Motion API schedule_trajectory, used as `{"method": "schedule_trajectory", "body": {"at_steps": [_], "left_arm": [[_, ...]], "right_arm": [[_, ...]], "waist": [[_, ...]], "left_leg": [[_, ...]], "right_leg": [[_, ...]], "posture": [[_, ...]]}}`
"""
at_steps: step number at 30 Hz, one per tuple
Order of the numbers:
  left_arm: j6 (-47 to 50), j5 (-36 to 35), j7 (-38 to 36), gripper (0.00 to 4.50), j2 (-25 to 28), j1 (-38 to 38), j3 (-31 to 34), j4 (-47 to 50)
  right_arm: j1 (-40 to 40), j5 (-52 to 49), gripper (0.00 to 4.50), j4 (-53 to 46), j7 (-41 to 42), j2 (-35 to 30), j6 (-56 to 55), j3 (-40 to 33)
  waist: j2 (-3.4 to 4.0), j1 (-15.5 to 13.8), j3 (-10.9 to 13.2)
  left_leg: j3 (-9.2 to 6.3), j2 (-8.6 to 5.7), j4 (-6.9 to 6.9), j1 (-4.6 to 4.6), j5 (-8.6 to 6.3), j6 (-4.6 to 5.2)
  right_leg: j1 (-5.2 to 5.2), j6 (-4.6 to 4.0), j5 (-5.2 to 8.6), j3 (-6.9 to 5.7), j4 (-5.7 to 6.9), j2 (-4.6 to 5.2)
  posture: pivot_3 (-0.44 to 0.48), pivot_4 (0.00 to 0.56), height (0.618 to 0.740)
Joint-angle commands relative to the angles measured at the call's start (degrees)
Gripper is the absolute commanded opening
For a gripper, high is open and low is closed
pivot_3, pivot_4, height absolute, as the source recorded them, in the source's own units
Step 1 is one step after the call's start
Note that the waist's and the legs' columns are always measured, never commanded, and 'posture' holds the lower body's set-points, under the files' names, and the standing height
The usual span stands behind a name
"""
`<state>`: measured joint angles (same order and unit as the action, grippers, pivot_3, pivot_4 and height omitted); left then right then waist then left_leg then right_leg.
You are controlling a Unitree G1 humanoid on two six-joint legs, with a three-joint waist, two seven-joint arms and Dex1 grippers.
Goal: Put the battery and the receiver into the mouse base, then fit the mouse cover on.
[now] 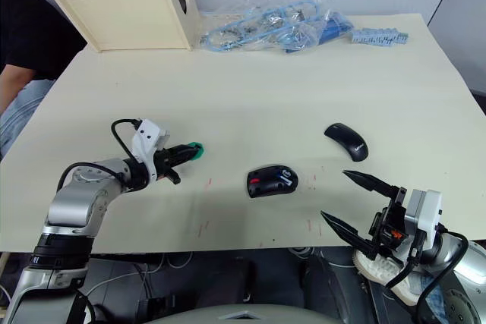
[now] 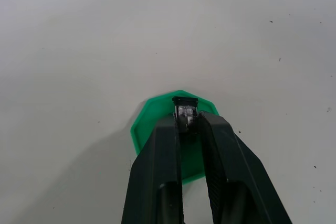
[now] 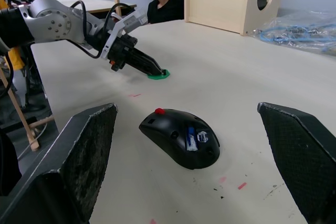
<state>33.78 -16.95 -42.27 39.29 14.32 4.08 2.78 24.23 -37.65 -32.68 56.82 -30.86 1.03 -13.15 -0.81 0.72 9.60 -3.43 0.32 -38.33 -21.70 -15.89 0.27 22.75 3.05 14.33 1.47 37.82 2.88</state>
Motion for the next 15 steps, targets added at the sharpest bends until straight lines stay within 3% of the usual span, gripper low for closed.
{"method": "schedule_trajectory", "body": {"at_steps": [1, 6, 15], "left_arm": [[-1.1, 0.3, -0.4, 0.06, 1.1, -0.3, 1.1, 0.3], [-1.0, -1.4, -1.9, 0.06, 1.8, 0.0, 2.6, 0.8], [1.5, -6.5, -10.6, 0.06, 8.1, 0.0, 5.0, 4.4]], "right_arm": [[-0.4, -0.5, 4.5, -1.5, -0.2, -0.2, -0.2, 0.1], [-1.2, -0.8, 4.5, -1.6, -0.6, -0.5, 0.4, 0.1], [-2.8, -3.8, 4.5, -3.8, -2.8, -2.9, 5.9, 0.2]], "waist": [[0.0, 0.0, 0.0], [0.0, 0.0, 0.0], [0.0, 0.0, 0.0]], "left_leg": [[0.0, 0.0, 0.0, 0.0, 0.0, 0.0], [0.0, 0.0, 0.0, -0.01, 0.0, 0.0], [0.0, 0.0, 0.0, -0.02, 0.0, 0.0]], "right_leg": [[0.0, 0.0, 0.0, 0.0, 0.0, 0.0], [0.0, 0.0, 0.0, -0.01, 0.0, 0.0], [0.01, -0.01, 0.0, -0.01, 0.0, 0.0]], "posture": [[0.0, 0.15, 0.74], [0.0, 0.15, 0.74], [0.0, 0.15, 0.74]]}}
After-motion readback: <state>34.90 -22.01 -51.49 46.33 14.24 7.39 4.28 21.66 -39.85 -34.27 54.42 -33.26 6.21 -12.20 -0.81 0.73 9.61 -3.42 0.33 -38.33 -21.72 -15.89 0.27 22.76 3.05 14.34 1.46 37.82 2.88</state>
